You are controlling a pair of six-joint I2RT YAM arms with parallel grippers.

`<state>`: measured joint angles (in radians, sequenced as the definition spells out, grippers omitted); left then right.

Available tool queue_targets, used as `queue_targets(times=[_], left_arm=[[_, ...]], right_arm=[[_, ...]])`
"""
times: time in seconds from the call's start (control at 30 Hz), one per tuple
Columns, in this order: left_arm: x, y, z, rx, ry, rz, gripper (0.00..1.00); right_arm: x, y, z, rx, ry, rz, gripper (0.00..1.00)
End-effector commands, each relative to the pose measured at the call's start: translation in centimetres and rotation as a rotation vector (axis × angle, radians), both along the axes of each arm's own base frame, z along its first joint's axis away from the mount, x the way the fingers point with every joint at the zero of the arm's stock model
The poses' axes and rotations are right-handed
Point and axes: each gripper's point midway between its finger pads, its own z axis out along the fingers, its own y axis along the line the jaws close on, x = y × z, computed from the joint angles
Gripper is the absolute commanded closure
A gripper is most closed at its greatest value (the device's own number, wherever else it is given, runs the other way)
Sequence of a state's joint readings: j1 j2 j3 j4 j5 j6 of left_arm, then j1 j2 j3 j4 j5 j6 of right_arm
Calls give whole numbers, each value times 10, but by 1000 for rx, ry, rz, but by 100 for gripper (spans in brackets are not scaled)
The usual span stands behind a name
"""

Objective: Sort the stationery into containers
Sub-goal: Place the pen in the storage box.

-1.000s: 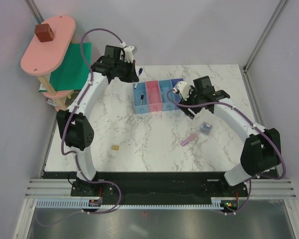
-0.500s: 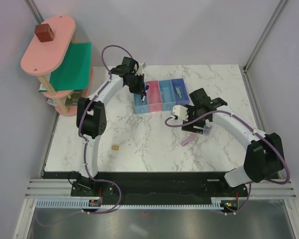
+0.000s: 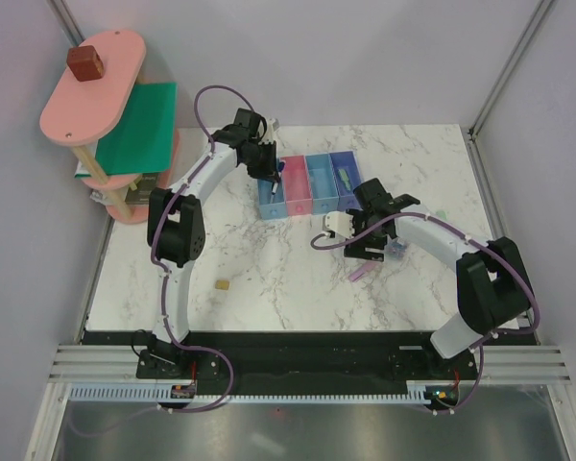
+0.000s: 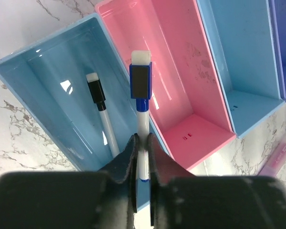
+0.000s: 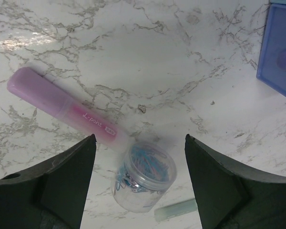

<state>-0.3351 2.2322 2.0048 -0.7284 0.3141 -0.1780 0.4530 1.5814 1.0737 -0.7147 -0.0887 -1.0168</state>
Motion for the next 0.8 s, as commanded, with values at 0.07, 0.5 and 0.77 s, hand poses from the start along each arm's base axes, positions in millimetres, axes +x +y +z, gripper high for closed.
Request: queue_targets(times=[0.07,0.5,0.77], left_arm=[[6,3,3,18,-27,7,70],[5,3,33,8,-92,-24,58],[-35,7,83,4,-148,-184,57]], right_arm=[[3,9,-6,27,-9,13,18],[-32,2,-15,-50,56,131,18],[-38,2,-45,-64,102,122,19]])
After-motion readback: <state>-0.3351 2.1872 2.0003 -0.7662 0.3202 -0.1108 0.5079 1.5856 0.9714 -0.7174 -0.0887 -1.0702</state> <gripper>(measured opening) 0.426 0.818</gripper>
